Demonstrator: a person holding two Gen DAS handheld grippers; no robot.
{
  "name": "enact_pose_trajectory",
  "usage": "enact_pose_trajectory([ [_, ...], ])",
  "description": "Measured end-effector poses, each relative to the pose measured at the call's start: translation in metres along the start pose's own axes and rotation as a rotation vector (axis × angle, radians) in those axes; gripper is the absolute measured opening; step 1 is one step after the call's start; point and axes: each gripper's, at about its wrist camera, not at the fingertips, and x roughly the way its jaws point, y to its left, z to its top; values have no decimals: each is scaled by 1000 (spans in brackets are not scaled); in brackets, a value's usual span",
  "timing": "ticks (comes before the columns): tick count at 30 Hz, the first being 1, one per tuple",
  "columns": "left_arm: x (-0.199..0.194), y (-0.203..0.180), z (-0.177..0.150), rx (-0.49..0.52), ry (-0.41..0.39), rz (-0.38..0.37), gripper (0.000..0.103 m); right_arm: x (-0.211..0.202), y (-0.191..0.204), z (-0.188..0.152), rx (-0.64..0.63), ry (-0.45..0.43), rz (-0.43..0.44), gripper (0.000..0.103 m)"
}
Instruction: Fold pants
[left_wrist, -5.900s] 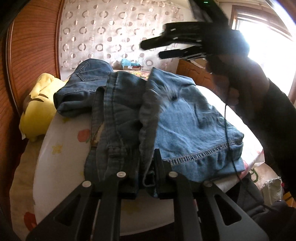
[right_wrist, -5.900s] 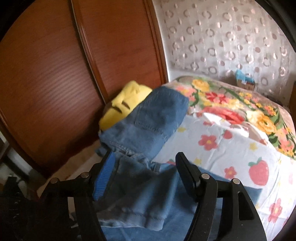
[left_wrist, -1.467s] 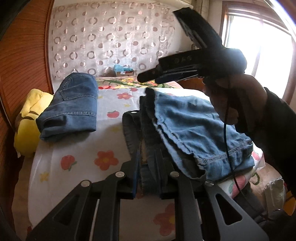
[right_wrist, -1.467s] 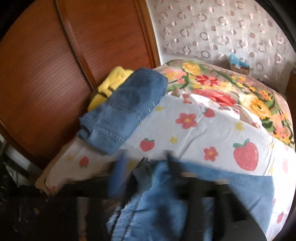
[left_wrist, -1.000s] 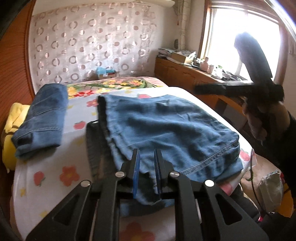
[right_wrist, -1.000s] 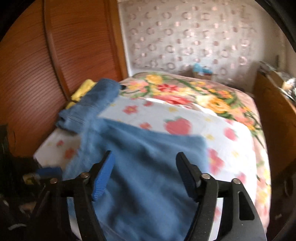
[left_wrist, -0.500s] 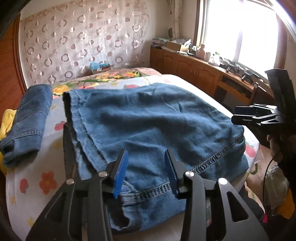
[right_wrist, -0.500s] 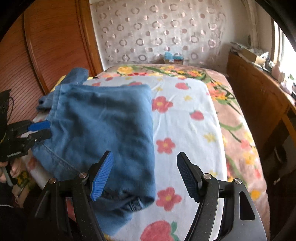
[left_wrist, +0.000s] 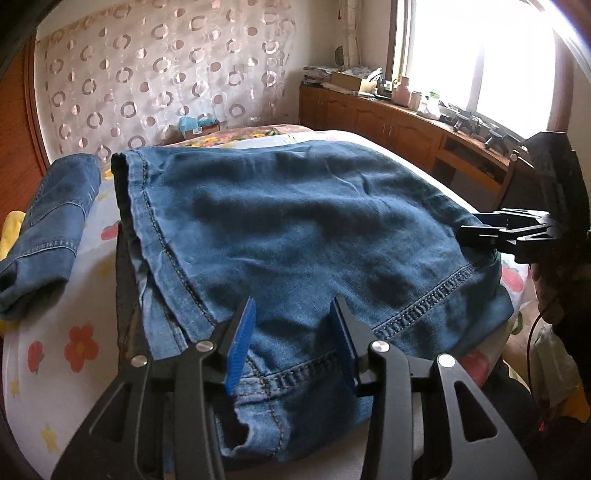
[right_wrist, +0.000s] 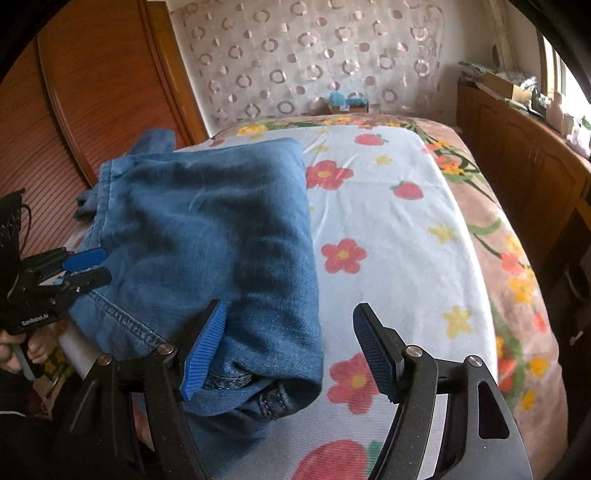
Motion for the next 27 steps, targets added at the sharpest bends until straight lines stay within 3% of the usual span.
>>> enact_pose_trajectory([
  [10,-2,7,-4,-7,-15,-14,41,6,-3,-4,36,4,39,67],
  [12,-3,9,-5,-8,-17,-15,42,6,-3,-5,44,5,54,62],
  [14,-3,8,-4,-9,-17,-17,42,7,-2,-5,57,11,95,42],
  [17,-3,8,-4,-9,-18,-16,42,6,-2,-3,98,8,140,24],
  [19,-3,8,-4,-10,-19,-12,42,0,-2,1,133,-10,173,17],
  [27,-11,7,0,-24,-15,-19,42,-32,31,26,66,-105,159,15],
])
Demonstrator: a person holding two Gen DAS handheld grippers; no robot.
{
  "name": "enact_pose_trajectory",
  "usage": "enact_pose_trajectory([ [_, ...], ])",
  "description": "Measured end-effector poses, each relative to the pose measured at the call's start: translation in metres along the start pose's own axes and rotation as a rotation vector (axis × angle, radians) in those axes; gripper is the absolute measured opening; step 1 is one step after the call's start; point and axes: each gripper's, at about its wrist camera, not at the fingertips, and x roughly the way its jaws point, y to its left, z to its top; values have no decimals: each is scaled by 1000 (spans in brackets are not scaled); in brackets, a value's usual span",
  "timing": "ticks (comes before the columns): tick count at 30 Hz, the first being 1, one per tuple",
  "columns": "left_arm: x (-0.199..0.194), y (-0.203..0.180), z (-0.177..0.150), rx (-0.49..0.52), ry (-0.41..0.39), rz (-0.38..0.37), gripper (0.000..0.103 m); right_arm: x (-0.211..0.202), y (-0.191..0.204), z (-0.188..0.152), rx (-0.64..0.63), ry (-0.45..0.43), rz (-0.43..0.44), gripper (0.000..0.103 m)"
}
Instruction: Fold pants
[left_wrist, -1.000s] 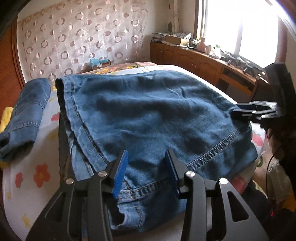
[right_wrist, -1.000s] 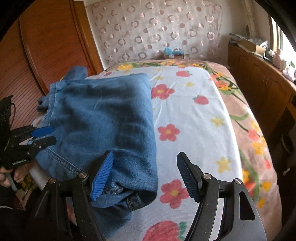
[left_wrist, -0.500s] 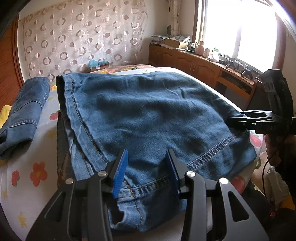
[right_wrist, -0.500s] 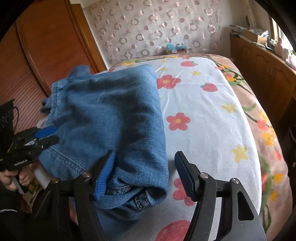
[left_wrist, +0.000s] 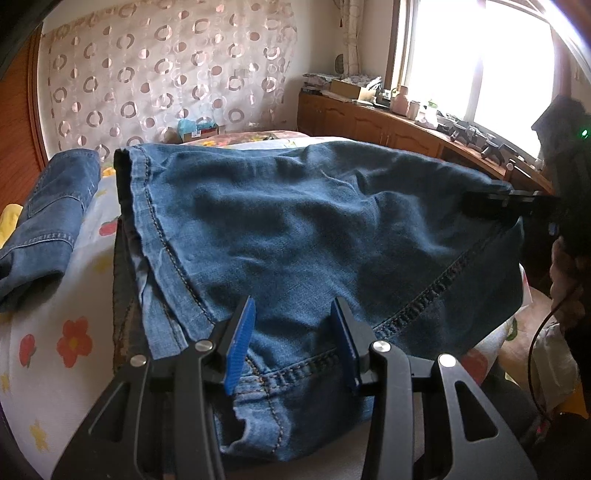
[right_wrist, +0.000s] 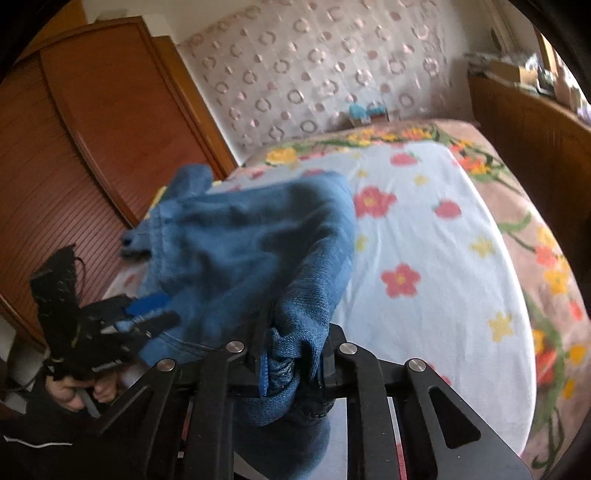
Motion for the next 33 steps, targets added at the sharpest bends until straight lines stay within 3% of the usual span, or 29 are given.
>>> enact_pose_trajectory([
  [7,-14,3,3,-41,13,-6,42,-4,36,21,-78,-48,21,15],
  [17,-56,33,1,-115,-67,60,42,19,94,43,-163,-63,97,15],
  [23,-79,61,-8,-172,-112,110,42,45,140,40,-234,-20,161,15],
  [33,-108,97,-24,-254,-157,176,42,80,197,6,-306,108,279,14],
])
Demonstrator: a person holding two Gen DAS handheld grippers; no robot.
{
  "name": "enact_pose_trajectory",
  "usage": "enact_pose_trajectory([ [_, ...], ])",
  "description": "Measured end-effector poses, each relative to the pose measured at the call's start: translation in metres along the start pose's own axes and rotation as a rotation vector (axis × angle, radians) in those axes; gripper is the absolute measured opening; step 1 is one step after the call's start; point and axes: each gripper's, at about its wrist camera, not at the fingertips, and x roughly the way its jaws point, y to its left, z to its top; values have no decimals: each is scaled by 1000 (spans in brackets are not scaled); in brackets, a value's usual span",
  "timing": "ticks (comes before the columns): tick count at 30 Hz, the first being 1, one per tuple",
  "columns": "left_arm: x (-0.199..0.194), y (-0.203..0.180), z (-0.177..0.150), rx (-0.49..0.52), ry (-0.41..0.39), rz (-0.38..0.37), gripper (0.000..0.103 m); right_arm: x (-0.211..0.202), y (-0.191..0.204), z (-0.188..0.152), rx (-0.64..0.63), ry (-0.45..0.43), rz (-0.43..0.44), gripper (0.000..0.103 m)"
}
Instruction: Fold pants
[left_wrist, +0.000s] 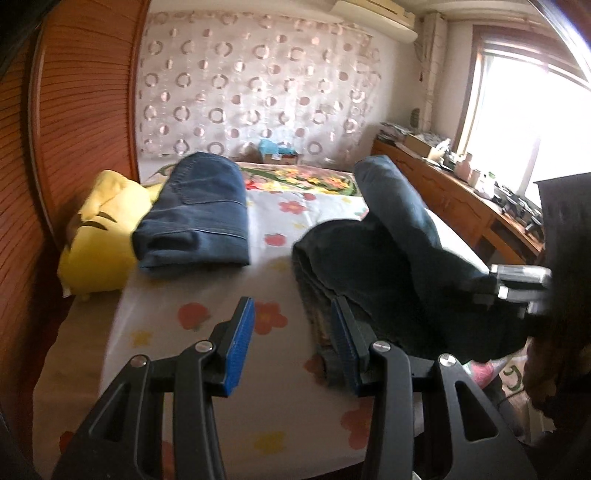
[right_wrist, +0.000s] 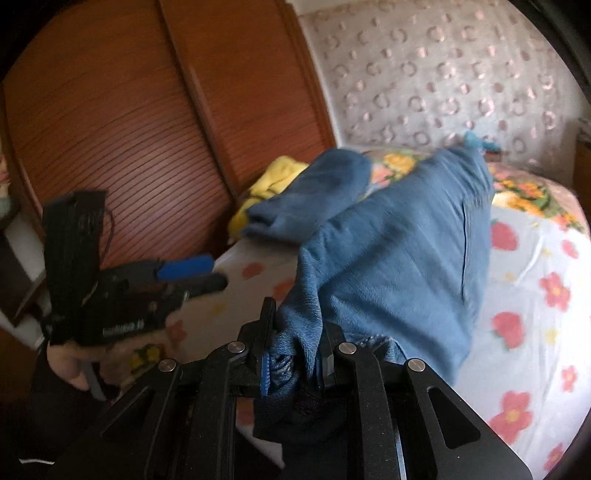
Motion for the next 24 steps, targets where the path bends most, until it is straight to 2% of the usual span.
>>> enact_pose_trajectory([
  [5,-7,20,0,-24,-18,21,42,30,18,-17,-33,91,23,14],
  [9,-6,24,-1,-26,-17,24,42,44,23,-28,-51,135,-9,18],
  [10,-6,24,-2,-24,-15,24,42,44,23,-28,-48,134,-12,21],
  [14,-3,21,-2,-11,-5,13,42,19,23,-21,-41,93,16,44],
  [18,0,9,-1,13,-1,-7,42,-9,16,-11,-55,32,-44,47],
  [24,10,-16,3,48,13,-50,42,-28,-6,-3,-59,-8,-147,47],
])
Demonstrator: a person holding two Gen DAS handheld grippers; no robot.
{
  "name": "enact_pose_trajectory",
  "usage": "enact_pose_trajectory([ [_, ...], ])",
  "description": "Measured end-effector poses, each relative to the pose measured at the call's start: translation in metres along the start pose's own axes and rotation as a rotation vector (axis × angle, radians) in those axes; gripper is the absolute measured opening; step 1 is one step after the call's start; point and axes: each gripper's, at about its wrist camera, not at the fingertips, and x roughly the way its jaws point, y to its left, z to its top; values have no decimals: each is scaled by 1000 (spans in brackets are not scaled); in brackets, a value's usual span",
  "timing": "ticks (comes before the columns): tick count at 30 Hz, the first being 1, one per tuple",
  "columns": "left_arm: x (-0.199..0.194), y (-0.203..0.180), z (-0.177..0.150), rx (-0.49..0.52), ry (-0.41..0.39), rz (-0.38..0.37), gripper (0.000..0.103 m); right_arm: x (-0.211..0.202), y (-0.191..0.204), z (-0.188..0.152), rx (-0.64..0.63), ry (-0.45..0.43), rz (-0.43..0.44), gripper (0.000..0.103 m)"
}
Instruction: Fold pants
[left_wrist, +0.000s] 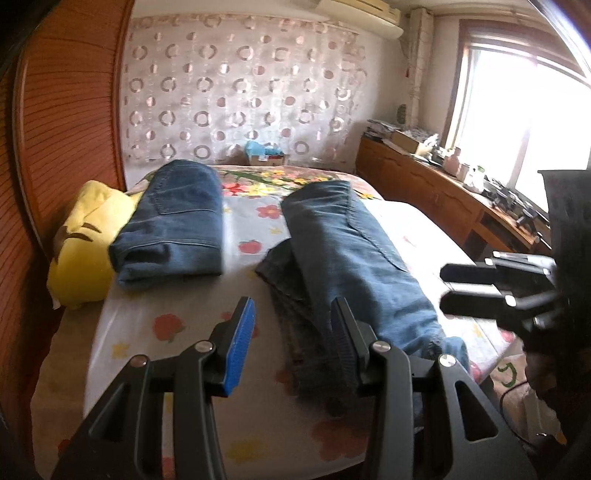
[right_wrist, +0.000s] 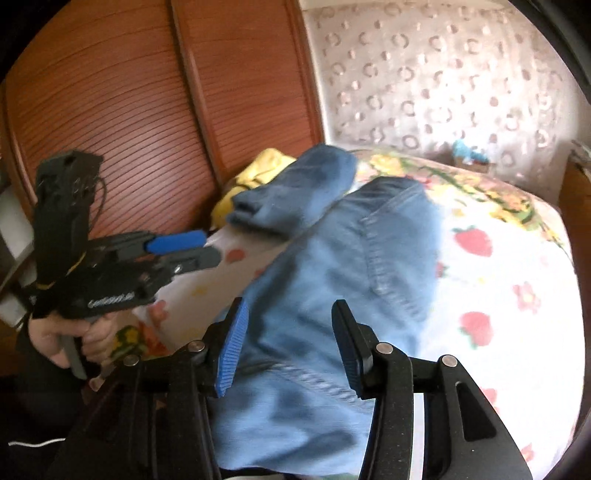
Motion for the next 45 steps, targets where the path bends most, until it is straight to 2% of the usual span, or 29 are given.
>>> enact_pose_trajectory([
  [5,14,-19,-6,16,39,-61,42,-4,-20,4,23,-16,-41,50],
  [8,24,-26,-15,42,79,-50,42,-1,-33,8,29,-23,-78,63],
  [13,36,-28,-35,62,152,-15,42,18,-52,20,9,-7,-142,64],
  [15,41,-30,-43,81,174,2,42,28,-58,26,8,0,-148,68],
  [16,43,-31,-47,83,181,3,42,34,-62,28,6,6,-149,73],
  [18,43,-27,-55,65,171,-14,43,47,-68,31,3,18,-147,78],
  [25,39,-23,-59,46,161,-32,45,91,-91,31,41,72,-130,79],
  [32,37,-21,-61,36,155,-42,45,125,-102,29,72,133,-104,84],
  [40,38,-19,-54,9,161,-52,45,127,-106,23,98,153,-80,84],
  [45,27,-18,-35,7,104,-46,45,112,-99,18,80,152,-71,84],
])
